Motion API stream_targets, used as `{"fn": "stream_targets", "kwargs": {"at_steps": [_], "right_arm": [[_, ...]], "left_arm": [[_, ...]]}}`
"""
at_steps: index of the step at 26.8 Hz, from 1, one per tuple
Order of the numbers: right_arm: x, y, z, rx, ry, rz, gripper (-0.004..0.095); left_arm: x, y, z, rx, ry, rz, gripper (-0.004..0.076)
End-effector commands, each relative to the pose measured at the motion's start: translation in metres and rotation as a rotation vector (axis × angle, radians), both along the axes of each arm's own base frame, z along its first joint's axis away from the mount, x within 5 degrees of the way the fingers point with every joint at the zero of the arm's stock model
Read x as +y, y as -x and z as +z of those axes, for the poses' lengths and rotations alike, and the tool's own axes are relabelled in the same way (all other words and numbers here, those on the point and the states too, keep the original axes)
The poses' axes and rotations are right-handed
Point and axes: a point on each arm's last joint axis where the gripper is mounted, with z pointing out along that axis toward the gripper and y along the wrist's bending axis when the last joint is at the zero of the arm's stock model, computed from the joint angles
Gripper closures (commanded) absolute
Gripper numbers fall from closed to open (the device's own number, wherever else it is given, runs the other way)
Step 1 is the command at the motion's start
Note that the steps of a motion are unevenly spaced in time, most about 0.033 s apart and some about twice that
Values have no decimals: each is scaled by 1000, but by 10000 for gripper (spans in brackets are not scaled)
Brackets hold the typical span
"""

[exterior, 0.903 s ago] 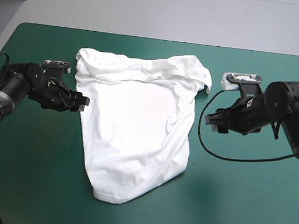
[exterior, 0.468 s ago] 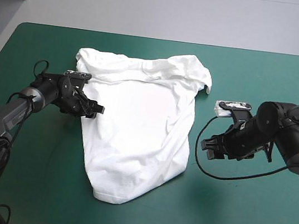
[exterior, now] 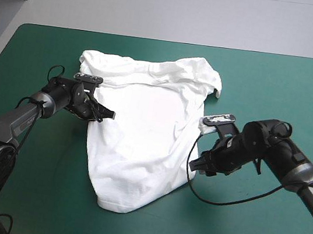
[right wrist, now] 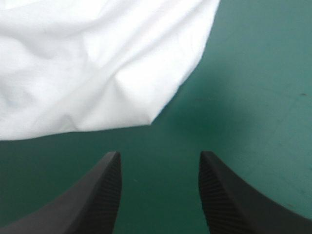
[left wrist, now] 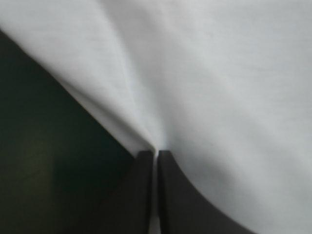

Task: Fold the cloth

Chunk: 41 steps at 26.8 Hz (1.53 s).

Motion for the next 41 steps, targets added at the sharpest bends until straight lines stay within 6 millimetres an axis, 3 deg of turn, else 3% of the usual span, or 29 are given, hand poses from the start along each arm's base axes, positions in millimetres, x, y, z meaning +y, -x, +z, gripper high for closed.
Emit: {"fn": "stream_targets", "kwargs": {"at_steps": [1, 8, 16, 18, 19, 20, 21, 25, 31, 35, 41], "right_arm": [[10, 0, 1, -122, -55, -21, 450], [22, -16, -46, -45, -30, -53, 417], [40, -28, -79, 63, -78, -52, 401], [41, -30, -87, 83, -63, -46, 547], [41, -30, -87, 64, -62, -25, 724], [41, -31, -85, 43, -65, -12, 837], [41, -32, -76, 3, -80, -3, 911], [37, -32, -24, -169, -138, 1, 913], [19, -20, 85, -479, -203, -37, 912], [-2, 2, 166, -703, -261, -58, 912], [-34, 51, 270, -1055, -389, -53, 912]], "left_arm": [[-1, 6, -2, 44, -6, 2, 734], [-1, 8, 6, 24, -4, -3, 734], [-1, 10, 10, 14, -1, -2, 734], [-1, 10, 11, 12, 0, -2, 734], [-1, 10, 13, 7, 1, -2, 734], [-1, 11, 16, -9, 4, -1, 734], [0, 12, 25, -44, 11, -1, 734], [2, 18, 77, -196, 22, -10, 734], [9, 39, 177, -423, 21, -38, 734], [14, 65, 259, -622, 38, -53, 734], [25, 117, 360, -911, 47, -70, 734]]}}
